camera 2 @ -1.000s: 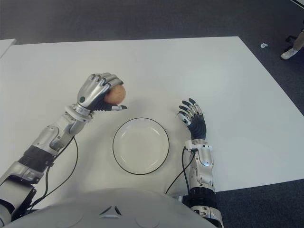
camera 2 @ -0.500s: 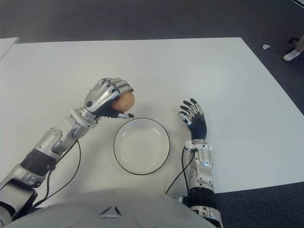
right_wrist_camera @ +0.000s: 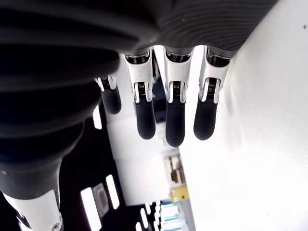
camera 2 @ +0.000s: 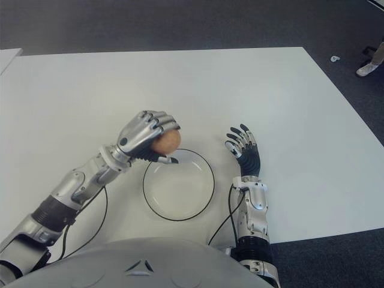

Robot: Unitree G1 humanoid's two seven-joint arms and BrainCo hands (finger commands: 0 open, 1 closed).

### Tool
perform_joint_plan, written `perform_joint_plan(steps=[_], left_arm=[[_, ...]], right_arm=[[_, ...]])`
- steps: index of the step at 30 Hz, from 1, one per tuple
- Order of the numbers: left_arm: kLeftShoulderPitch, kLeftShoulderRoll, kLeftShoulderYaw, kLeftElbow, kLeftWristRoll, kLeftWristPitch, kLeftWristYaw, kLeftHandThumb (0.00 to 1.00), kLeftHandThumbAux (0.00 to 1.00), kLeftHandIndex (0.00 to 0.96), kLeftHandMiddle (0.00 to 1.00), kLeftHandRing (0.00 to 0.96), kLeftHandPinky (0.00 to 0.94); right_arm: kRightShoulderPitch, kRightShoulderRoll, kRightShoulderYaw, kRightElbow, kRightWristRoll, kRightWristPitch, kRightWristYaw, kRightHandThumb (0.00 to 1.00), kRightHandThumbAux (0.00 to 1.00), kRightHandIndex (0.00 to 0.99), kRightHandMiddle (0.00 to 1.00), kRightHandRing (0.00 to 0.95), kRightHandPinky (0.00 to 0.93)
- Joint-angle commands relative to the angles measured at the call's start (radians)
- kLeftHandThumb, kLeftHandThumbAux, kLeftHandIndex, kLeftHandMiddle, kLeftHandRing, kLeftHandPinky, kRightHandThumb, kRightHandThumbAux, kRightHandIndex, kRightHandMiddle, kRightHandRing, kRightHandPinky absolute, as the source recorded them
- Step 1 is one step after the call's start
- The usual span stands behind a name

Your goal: Put the apples into the plate.

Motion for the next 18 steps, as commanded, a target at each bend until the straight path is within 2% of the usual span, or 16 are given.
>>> perform_joint_plan(steps=[1, 18], left_arm=[[0.017, -0.002, -0.014, -0.02, 0.023, -0.007, -0.032, 0.747, 0.691, 0.445, 0.825, 0.837, 0.837], [0.068, -0.005, -0.036, -0.054, 0.015, -0.052, -0.13, 0.74, 0.695, 0.444, 0.856, 0.86, 0.85]], right_arm=[[0.041, 0.018, 0.013, 0.028, 0.003, 0.072, -0.007, 0.559, 0.727, 0.139, 0.277, 0.296, 0.33], [0.036, 0.013, 0.017, 0.045, -0.025, 0.077, -0.022, 0.51, 0.735, 0.134, 0.271, 0.29, 0.316]])
